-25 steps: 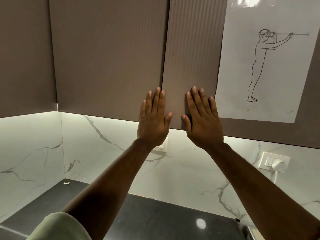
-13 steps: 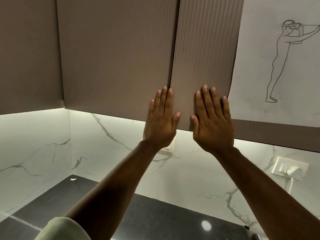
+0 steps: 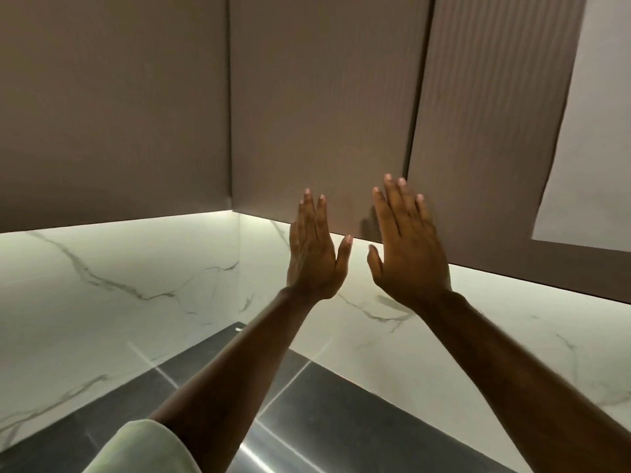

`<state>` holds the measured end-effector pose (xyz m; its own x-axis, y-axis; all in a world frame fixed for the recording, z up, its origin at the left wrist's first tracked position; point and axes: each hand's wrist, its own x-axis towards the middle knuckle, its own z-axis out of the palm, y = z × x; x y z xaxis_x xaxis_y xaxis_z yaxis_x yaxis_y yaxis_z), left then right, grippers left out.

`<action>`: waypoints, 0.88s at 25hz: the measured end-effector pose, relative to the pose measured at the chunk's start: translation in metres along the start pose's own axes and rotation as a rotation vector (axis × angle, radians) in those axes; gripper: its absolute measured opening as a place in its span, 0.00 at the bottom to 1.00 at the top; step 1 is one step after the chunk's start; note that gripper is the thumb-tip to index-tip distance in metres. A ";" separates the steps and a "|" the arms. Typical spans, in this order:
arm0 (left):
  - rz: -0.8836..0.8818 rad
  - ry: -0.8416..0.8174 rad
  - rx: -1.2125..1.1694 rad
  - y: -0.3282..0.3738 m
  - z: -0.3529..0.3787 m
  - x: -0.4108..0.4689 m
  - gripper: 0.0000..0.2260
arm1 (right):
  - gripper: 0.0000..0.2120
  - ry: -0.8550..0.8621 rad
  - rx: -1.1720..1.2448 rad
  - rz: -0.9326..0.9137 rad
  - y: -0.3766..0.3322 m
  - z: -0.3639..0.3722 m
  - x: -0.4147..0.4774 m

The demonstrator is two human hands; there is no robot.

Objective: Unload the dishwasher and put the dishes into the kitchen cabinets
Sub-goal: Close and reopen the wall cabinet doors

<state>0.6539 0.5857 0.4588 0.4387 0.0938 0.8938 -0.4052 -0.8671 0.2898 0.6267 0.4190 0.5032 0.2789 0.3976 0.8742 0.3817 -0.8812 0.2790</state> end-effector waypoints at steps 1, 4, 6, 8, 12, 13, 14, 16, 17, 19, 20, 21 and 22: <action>-0.083 0.019 0.004 -0.015 -0.007 0.000 0.34 | 0.40 -0.012 -0.001 -0.040 -0.011 0.008 0.007; -0.466 -0.001 -0.138 -0.054 -0.023 0.008 0.36 | 0.39 -0.006 -0.015 -0.113 -0.039 0.033 0.031; -0.726 -0.065 -0.428 -0.076 -0.030 0.020 0.34 | 0.39 0.013 -0.022 -0.141 -0.056 0.049 0.048; -0.926 -0.068 -0.842 -0.099 -0.035 0.033 0.30 | 0.40 0.011 -0.039 -0.176 -0.075 0.071 0.066; -1.037 0.032 -1.185 -0.130 -0.030 0.056 0.21 | 0.40 -0.049 -0.180 -0.133 -0.101 0.111 0.099; -1.047 0.066 -1.256 -0.138 -0.026 0.063 0.19 | 0.40 -0.057 -0.235 -0.114 -0.105 0.120 0.104; -1.043 0.101 -1.338 -0.144 -0.023 0.071 0.16 | 0.38 -0.051 -0.297 -0.110 -0.107 0.127 0.108; -0.997 0.164 -1.495 -0.156 -0.018 0.084 0.11 | 0.32 -0.032 -0.399 -0.115 -0.110 0.137 0.111; -0.976 0.180 -1.535 -0.162 -0.016 0.089 0.11 | 0.30 -0.021 -0.421 -0.122 -0.112 0.140 0.113; -0.953 0.178 -1.546 -0.173 -0.009 0.089 0.13 | 0.28 -0.007 -0.452 -0.136 -0.114 0.142 0.113; -0.936 0.170 -1.556 -0.176 -0.006 0.087 0.14 | 0.27 -0.002 -0.462 -0.135 -0.113 0.143 0.112; -0.917 0.165 -1.570 -0.178 -0.004 0.084 0.13 | 0.27 0.003 -0.468 -0.135 -0.112 0.145 0.112; -0.909 0.165 -1.579 -0.179 -0.004 0.083 0.13 | 0.27 0.009 -0.468 -0.131 -0.112 0.146 0.112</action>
<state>0.7596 0.7506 0.4823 0.8945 0.3438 0.2858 -0.4471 0.6847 0.5756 0.7431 0.5996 0.5115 0.2468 0.5129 0.8222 -0.0251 -0.8448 0.5345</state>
